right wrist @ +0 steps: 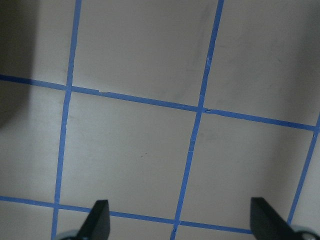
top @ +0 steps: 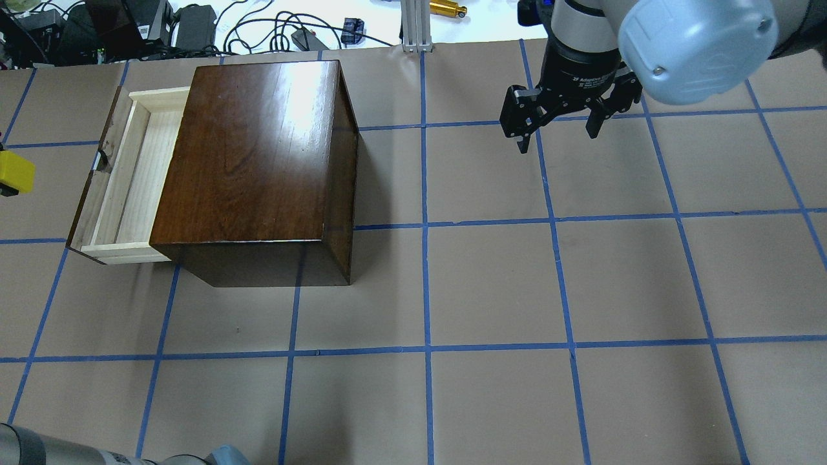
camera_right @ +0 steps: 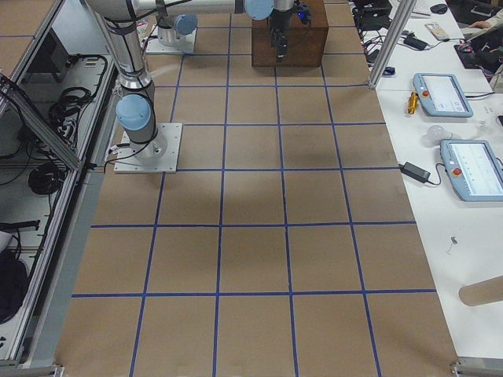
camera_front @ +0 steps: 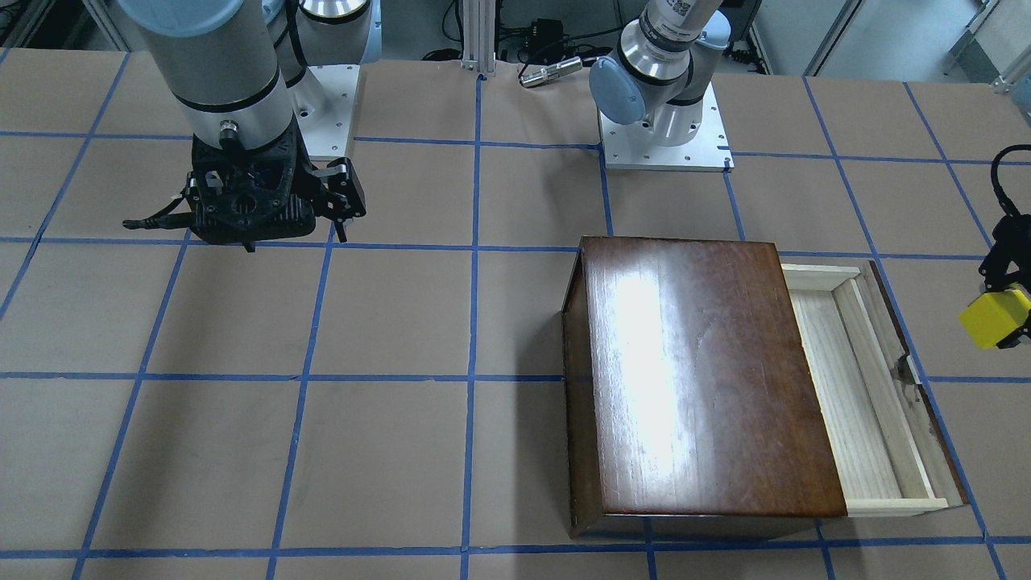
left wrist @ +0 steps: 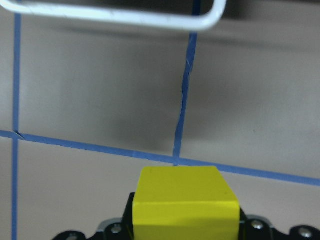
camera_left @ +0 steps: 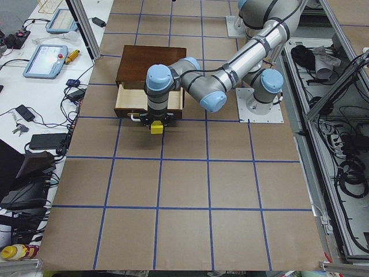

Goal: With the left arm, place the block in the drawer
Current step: 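Lift the yellow cube and carry it over the open drawer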

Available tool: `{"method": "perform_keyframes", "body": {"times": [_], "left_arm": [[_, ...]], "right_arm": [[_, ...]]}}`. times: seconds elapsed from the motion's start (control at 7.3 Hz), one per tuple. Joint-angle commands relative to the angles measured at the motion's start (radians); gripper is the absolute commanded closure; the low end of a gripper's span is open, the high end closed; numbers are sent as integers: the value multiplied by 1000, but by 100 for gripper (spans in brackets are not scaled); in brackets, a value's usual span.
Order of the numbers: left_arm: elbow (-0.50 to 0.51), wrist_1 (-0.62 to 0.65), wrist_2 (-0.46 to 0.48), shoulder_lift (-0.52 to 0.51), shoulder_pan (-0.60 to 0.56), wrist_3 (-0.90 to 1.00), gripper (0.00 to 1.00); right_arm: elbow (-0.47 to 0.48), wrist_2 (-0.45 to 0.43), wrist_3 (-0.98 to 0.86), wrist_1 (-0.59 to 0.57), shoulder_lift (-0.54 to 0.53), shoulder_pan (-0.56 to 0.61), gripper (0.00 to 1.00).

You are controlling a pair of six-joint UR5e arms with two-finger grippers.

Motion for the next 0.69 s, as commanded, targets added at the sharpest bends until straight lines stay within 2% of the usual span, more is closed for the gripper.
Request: {"method": "perform_keyframes", "body": {"times": [0.0,0.27,0.55], "left_arm": [[5,-6,14,19,-133,-116,100],[-4,6,13,-4,-235,-232,100],[-29,9,10,-32,-281,-257,100]], "right_arm": [[0,0,1,0,0,0,0],[0,0,0,0,0,0,0],[0,0,0,0,0,0,0]]}}
